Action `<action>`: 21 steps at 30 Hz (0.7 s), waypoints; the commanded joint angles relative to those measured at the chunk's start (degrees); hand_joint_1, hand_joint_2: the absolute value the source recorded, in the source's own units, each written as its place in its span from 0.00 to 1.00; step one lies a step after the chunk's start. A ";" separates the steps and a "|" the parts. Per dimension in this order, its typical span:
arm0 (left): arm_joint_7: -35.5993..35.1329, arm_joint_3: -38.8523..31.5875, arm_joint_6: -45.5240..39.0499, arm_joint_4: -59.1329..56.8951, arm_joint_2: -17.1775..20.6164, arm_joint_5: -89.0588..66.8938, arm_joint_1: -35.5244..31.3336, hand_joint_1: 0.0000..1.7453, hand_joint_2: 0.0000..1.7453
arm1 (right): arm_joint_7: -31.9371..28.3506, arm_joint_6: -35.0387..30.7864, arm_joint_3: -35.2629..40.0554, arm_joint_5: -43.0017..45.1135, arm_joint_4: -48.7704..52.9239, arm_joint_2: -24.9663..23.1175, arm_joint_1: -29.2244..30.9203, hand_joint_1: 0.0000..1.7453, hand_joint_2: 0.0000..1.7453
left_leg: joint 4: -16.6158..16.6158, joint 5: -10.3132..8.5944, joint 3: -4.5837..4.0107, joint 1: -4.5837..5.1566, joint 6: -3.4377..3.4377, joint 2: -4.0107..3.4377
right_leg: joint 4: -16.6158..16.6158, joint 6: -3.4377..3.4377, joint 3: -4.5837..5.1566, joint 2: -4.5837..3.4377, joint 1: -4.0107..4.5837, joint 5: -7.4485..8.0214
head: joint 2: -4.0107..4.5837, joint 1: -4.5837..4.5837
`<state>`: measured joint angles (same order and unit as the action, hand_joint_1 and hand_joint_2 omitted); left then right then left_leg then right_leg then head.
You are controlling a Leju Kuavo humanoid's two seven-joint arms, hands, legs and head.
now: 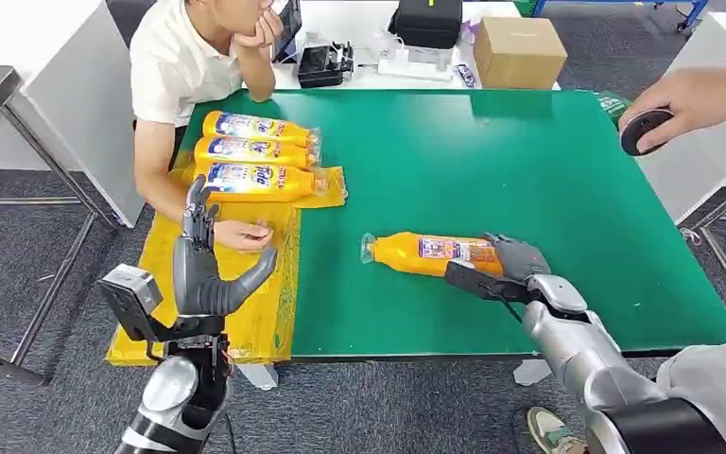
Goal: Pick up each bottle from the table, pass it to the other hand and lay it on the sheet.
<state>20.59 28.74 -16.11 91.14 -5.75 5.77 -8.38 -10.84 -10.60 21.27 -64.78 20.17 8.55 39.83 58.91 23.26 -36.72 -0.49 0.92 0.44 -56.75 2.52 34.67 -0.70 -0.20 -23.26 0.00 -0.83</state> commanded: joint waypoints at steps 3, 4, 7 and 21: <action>-0.10 1.91 0.44 -2.80 0.86 0.71 -3.01 0.00 1.00 | -5.05 -0.11 -4.48 4.31 -3.76 -2.40 -4.11 1.00 1.00 | -0.18 -0.04 0.22 -0.02 -0.04 0.17 | 0.18 -0.08 -0.30 0.27 0.04 -0.02 | 0.00 0.00; -0.15 1.88 0.80 -2.55 0.99 1.24 -2.61 0.00 1.00 | -8.06 0.64 -8.57 9.11 -3.12 -3.30 -4.91 1.00 1.00 | -0.09 -0.01 0.17 -0.05 -0.04 0.10 | 0.12 -0.05 -0.25 0.16 0.06 -0.02 | 0.00 0.00; -0.25 1.53 2.23 -1.73 1.66 3.24 -0.95 0.00 1.00 | -11.62 0.93 -12.27 13.67 -2.41 -4.31 -5.88 1.00 1.00 | -0.13 0.01 0.25 -0.04 -0.04 0.01 | 0.15 -0.07 -0.30 0.06 0.06 -0.01 | 0.00 0.00; -5.01 1.51 15.22 -2.67 5.68 12.77 10.67 0.00 1.00 | -26.44 16.09 -23.63 44.67 19.70 -10.20 -14.05 1.00 1.00 | -0.11 0.13 -0.17 0.05 -0.06 -0.03 | 0.00 -0.08 0.08 -0.01 -0.02 -0.14 | 0.00 0.04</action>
<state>18.19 28.79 -1.89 91.93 -5.03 22.14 -0.12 -38.01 -0.25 2.12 -27.40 27.40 2.28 29.64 58.90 23.25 -37.22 -0.49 0.92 0.62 -56.78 2.54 35.01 -0.65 -0.20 -23.28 0.00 -0.79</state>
